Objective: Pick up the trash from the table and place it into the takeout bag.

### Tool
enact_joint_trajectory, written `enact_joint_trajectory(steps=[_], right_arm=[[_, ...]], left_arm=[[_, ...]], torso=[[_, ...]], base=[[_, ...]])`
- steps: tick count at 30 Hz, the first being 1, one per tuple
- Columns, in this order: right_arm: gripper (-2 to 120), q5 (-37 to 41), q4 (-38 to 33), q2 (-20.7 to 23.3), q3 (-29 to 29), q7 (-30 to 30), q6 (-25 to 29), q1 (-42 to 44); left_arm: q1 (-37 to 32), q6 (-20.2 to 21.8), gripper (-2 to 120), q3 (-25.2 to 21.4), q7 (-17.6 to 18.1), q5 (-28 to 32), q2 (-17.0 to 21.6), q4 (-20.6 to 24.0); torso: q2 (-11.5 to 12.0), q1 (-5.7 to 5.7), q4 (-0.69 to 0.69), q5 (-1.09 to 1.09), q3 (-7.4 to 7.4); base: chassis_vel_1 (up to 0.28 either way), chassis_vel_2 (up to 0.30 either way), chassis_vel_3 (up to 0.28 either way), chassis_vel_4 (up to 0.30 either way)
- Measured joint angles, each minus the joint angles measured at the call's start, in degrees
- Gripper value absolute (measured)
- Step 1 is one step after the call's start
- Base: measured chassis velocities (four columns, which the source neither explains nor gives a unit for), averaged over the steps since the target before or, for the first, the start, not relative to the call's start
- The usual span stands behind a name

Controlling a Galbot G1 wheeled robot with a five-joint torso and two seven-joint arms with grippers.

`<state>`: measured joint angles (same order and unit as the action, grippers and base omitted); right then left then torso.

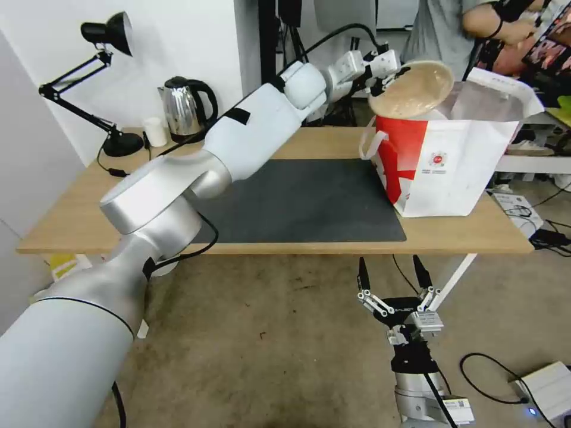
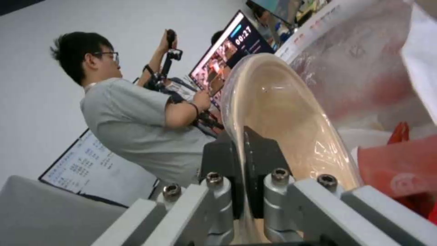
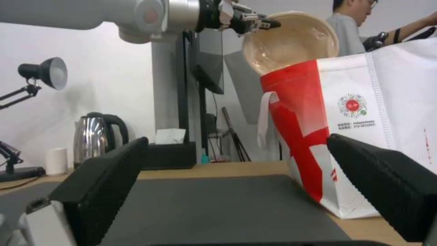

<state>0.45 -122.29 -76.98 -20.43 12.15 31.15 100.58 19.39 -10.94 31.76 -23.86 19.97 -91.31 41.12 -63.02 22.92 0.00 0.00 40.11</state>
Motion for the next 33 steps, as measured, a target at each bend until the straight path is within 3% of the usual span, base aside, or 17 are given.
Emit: enact_joint_trajectory(steps=[15, 19, 29, 33], right_arm=[[100, 0.0, 0.0, 0.0, 0.0, 0.0, 0.0, 0.0], [100, 0.0, 0.0, 0.0, 0.0, 0.0, 0.0, 0.0], [100, 0.0, 0.0, 0.0, 0.0, 0.0, 0.0, 0.0], [100, 0.0, 0.0, 0.0, 0.0, 0.0, 0.0, 0.0]], left_arm=[[5.4, 0.8, 3, 4.8, 1.0, 4.3, 0.0, 0.1], [7.4, 2.7, 23, 8.0, 2.4, 6.1, -0.1, 0.9], [8.6, 3.0, 54, 8.5, 2.4, 7.2, -0.1, 0.8], [8.2, 2.8, 72, 8.8, 2.4, 7.8, -0.1, 0.9]], torso=[[0.0, 0.00, 0.00, 0.00, 0.00], [0.0, 0.00, 0.00, 0.00, 0.00], [0.0, 0.00, 0.00, 0.00, 0.00], [0.0, 0.00, 0.00, 0.00, 0.00]], base=[[0.000, 0.000, 0.000, 0.000], [0.000, 0.000, 0.000, 0.000], [0.000, 0.000, 0.000, 0.000], [0.000, 0.000, 0.000, 0.000]])
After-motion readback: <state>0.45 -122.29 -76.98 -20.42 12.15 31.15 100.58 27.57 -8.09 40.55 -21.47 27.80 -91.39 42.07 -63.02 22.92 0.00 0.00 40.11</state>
